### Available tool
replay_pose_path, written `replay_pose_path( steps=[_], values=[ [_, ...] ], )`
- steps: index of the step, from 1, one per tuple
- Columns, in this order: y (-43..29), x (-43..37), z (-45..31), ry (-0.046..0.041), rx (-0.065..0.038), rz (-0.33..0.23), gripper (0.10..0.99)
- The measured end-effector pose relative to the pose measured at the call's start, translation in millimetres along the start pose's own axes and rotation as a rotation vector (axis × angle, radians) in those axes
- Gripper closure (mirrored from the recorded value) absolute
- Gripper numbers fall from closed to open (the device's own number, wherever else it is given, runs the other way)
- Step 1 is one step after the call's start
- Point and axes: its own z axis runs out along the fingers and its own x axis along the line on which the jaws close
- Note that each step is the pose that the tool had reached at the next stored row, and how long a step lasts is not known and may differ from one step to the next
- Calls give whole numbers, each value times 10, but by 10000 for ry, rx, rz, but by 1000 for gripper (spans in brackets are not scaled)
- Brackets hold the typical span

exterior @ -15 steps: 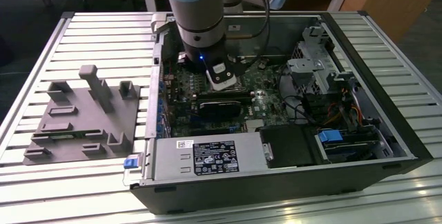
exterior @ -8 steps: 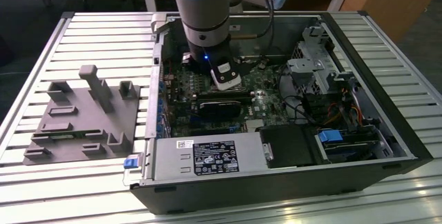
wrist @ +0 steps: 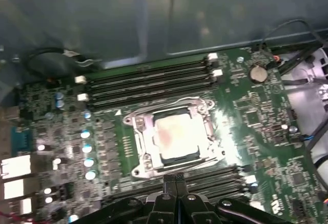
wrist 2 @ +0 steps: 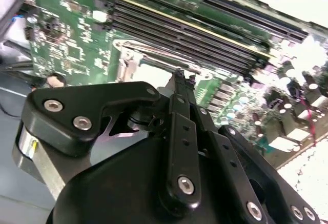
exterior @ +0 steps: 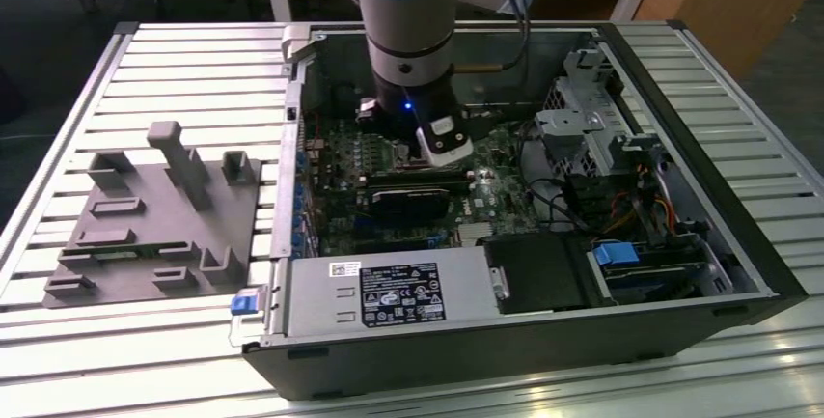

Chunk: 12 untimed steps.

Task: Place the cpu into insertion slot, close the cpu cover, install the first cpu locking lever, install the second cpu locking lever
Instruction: 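Install the second cpu locking lever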

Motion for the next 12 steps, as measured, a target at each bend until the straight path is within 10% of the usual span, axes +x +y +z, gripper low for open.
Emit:
replay_pose_path(
  steps=[5,12],
  values=[
    [32,-151,17,95,102,20,984],
    [103,-212,46,140,615,8,984]
  ],
)
